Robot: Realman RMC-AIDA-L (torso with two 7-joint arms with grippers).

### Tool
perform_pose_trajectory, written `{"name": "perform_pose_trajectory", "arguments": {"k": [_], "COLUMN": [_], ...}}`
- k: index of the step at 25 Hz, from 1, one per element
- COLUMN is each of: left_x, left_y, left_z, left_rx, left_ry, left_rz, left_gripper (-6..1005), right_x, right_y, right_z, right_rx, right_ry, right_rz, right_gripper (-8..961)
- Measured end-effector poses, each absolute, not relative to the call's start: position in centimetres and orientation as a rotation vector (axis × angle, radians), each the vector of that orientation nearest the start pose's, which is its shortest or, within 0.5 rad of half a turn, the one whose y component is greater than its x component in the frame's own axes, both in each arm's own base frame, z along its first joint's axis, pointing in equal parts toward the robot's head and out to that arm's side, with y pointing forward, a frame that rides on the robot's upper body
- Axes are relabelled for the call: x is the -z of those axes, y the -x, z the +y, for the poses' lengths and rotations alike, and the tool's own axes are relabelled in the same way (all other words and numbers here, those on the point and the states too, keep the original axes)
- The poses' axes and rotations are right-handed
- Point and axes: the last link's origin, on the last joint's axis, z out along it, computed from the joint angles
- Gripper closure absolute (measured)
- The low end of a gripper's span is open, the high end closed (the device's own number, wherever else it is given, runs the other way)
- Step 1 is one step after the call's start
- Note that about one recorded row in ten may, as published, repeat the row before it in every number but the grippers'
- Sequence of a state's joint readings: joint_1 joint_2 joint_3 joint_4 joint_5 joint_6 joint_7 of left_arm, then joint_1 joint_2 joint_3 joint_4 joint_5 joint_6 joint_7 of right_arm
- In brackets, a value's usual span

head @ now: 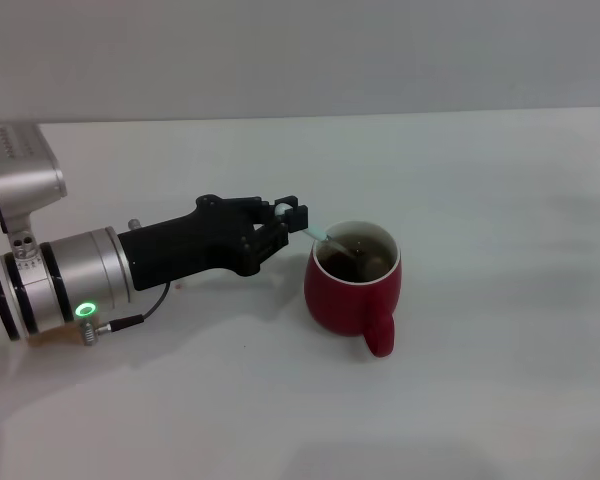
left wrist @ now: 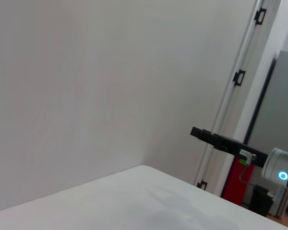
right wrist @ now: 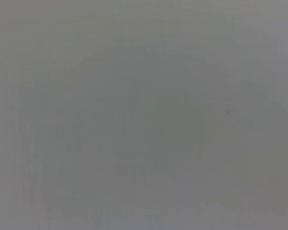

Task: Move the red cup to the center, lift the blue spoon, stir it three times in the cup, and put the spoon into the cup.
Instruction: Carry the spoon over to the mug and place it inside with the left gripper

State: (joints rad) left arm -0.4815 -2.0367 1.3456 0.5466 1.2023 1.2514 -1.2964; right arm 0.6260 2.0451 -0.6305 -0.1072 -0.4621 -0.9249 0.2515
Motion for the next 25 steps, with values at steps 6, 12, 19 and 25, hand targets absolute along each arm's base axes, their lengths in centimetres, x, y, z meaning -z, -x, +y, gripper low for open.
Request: {"name": "perform_pose_trajectory", "arguments": {"k": [6,12,19,25], "left_x": [4.0,4.0,3.3,2.9], "left_y": [22.4,22.3,23.1,23.5], "left_z": [34.8,35.4,34.9,34.2], "left_rx": [0.957,0.933,0.940,0.959], "left_ry": [2.564,2.547,2.537,2.550], "left_rz": [-0.657,-0.657,-0.657,-0.653], "left_gripper": [855,854,854,854], "right_x": [-6.3,-6.3,-6.2,-6.1], "right_y": [-34.9,-35.1,-35.1,-34.9], "right_z": [39.8,39.7,39.7,39.9], "right_rx": [-0.626,-0.624,-0.624,-0.628], "right_ry": [1.305,1.299,1.298,1.302], "right_rz": [0.682,0.688,0.691,0.691], "right_gripper": [365,364,364,364]}}
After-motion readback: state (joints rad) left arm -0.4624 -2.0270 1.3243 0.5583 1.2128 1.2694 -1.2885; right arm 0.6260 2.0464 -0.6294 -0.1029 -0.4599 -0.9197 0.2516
